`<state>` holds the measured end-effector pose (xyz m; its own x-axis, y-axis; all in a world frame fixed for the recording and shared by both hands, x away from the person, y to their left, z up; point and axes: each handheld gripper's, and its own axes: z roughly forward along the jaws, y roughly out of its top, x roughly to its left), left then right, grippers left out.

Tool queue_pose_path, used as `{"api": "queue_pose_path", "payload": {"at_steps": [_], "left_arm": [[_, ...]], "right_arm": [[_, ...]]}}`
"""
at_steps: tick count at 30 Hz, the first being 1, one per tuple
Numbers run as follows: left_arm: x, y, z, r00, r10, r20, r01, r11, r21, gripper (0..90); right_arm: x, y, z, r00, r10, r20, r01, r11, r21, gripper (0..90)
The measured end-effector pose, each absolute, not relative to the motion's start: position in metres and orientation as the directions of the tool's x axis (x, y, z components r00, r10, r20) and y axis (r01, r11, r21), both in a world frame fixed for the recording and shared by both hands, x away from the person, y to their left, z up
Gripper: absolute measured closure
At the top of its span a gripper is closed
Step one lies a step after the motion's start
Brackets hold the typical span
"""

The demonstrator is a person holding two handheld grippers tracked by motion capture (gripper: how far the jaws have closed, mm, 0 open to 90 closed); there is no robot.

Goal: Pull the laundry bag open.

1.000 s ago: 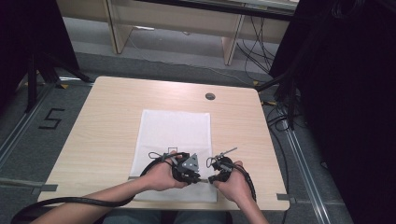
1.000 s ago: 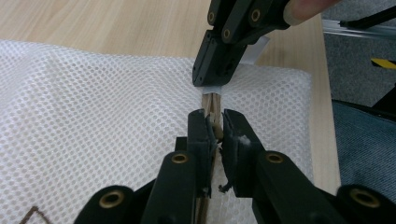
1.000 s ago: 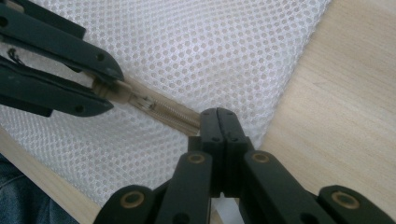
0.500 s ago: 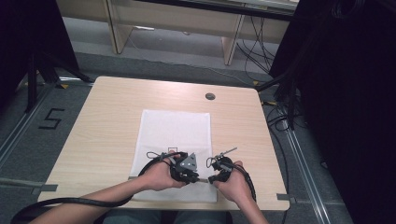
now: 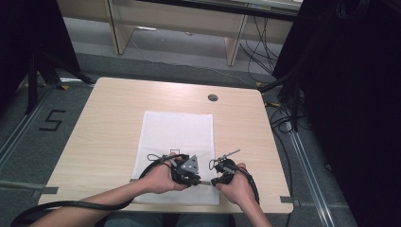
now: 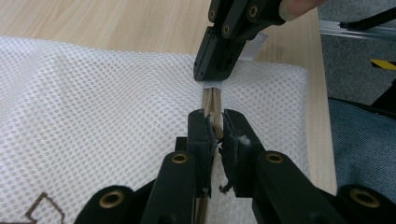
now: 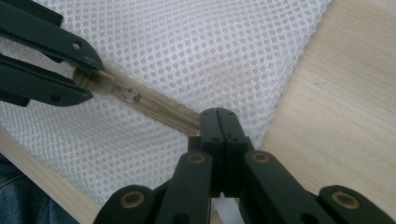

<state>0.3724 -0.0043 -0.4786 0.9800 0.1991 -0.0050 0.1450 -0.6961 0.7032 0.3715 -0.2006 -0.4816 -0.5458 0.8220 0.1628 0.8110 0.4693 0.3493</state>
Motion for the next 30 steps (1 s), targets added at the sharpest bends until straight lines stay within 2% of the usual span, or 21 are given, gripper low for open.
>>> {"api": "queue_pose_path", "payload": {"at_steps": [5, 6, 8, 10, 30], "left_arm": [[0.373, -0.0025, -0.4772, 0.981, 0.194, 0.002, 0.137, -0.698, 0.703, 81.3], [0.3736, -0.0017, -0.4767, 0.982, 0.19, 0.013, 0.127, -0.705, 0.697, 81.4], [0.3726, -0.0014, -0.4769, 0.979, 0.202, -0.008, 0.149, -0.696, 0.702, 81.3], [0.3724, 0.0001, -0.4769, 0.979, 0.204, -0.008, 0.151, -0.695, 0.703, 81.3], [0.3722, 0.0029, -0.4777, 0.98, 0.2, -0.005, 0.145, -0.694, 0.705, 81.3]], "right_arm": [[0.3727, -0.2015, -0.4824, -0.568, 0.809, 0.155, 0.794, 0.488, 0.362, 90.0], [0.3705, -0.1996, -0.4821, -0.533, 0.83, 0.166, 0.818, 0.454, 0.354, 90.0], [0.3724, -0.2012, -0.4823, -0.56, 0.813, 0.158, 0.8, 0.481, 0.36, 90.0], [0.3709, -0.1999, -0.4819, -0.537, 0.827, 0.165, 0.816, 0.459, 0.352, 90.0], [0.3709, -0.2005, -0.4817, -0.533, 0.829, 0.169, 0.819, 0.454, 0.351, 90.0]]}}
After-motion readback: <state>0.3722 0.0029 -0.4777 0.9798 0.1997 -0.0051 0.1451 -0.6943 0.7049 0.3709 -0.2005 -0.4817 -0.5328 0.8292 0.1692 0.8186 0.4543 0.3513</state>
